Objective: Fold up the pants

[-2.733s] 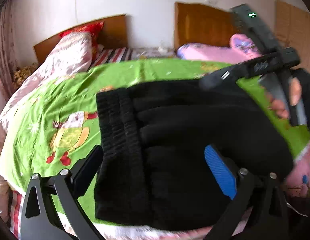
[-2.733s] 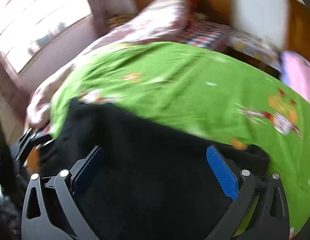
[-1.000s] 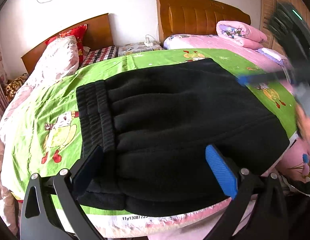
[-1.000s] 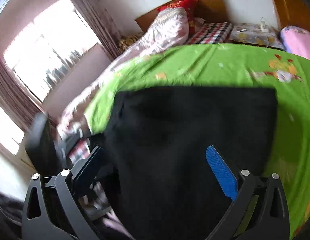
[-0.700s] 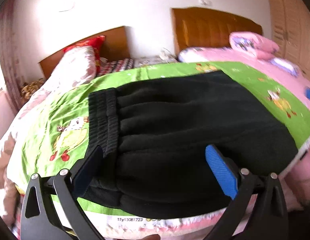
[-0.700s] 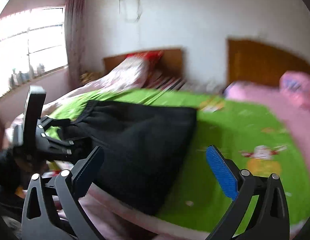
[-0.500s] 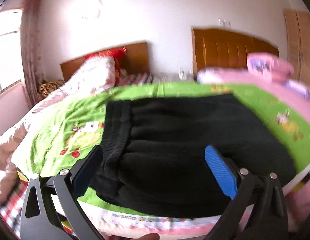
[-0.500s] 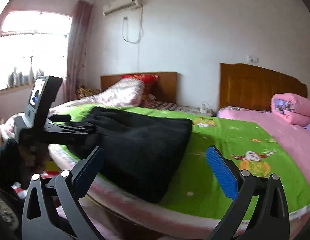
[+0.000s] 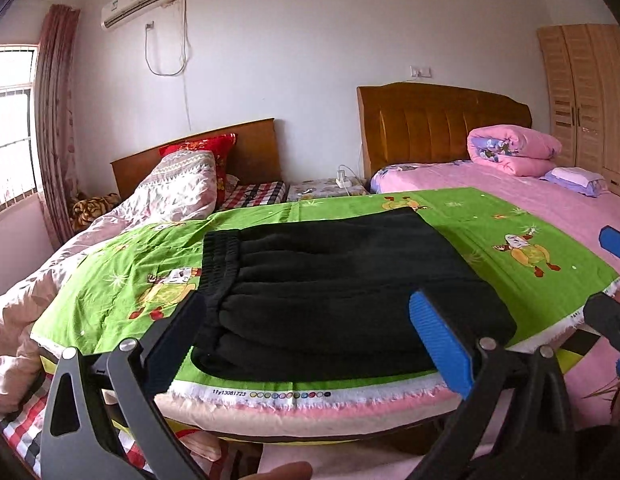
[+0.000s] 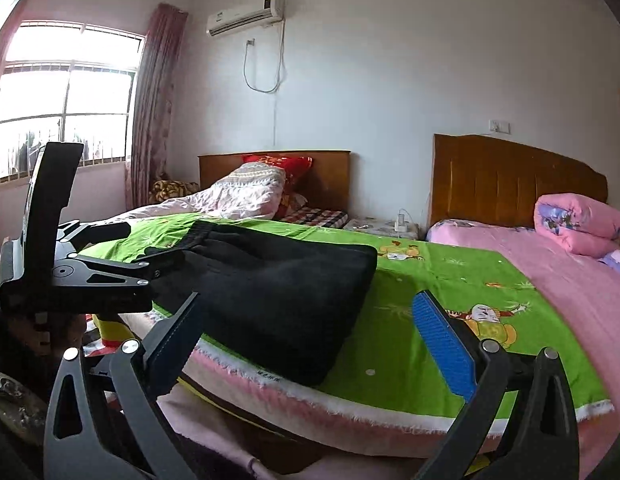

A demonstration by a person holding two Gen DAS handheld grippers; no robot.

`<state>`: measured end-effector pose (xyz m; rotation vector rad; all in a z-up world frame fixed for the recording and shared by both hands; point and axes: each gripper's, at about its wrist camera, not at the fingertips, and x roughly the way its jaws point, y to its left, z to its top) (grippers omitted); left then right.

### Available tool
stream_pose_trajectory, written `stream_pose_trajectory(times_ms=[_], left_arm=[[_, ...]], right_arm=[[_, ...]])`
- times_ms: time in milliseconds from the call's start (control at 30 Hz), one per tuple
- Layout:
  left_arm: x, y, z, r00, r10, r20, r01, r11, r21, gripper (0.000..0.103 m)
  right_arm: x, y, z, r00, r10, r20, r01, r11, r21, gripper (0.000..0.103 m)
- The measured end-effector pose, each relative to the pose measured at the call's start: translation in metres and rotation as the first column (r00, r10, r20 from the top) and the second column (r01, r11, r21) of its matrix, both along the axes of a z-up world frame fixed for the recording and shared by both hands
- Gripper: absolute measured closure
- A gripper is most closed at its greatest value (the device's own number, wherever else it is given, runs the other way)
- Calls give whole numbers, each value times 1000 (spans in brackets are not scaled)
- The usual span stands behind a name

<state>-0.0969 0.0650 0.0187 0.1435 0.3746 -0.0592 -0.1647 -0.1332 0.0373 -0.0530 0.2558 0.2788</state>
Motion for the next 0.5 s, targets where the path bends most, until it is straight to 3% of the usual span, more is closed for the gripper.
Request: stream_pose_trajectory(times_ms=[500], left_arm=[[-1, 7, 0, 1000, 20, 4, -20, 999, -32, 1]], right_arm=[[-1, 8, 3, 1000, -7, -4, 7, 999, -33, 4]])
